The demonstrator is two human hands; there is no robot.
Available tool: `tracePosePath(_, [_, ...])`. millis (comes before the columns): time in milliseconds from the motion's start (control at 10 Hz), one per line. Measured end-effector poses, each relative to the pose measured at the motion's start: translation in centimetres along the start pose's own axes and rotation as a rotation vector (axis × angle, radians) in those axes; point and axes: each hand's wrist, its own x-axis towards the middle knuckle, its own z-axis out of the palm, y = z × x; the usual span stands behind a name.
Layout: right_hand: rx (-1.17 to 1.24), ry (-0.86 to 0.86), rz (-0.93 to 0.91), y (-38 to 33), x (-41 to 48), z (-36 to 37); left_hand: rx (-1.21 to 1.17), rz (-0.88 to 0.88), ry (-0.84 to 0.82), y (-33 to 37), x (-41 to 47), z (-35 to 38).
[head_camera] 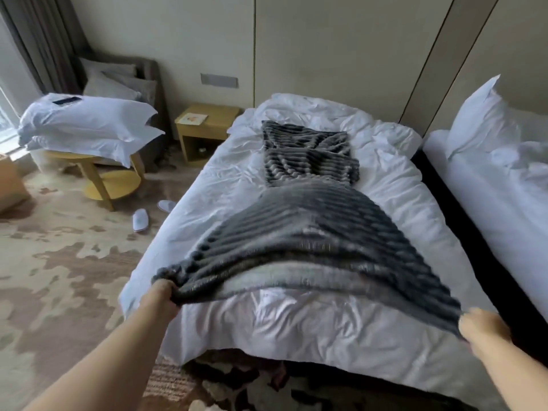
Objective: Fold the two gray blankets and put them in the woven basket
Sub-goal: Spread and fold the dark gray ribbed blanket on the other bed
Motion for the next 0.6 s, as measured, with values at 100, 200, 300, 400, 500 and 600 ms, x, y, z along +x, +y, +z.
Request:
tracePosePath(100, [-0.119,-0.171,0.113,4.5,-1.2,1.2,0.043,-0.153,0.060,-3.1,-2.3,-3.2])
tracePosePath(200, [0.011,-0.111,0.134,6.0,-1.8,1.6,0.096,-0.219,0.136,-3.9,-3.7,-4.4])
tracePosePath(300, [0.178,-0.070,0.162,2.2,-3.3,-1.1,-0.039,-0.096,-0.055,-3.3,-7.2,-2.4])
tracePosePath(400, [0.511,0.044,-0.005,-3.0,-2.0,-4.9,-0.184,0.028,-0.410,-0.9,-9.8,-0.1])
tracePosePath(500, [1.042,0.203,-0.190,-7.0,-1.2,-9.1,-0.458,0.220,-0.494,0.9,-10.6,0.6])
tracePosePath(600, [0.818,0.244,-0.224,-5.0,-0.3,-9.0,-0.247,0.289,-0.367,-0.6,-11.3,0.3])
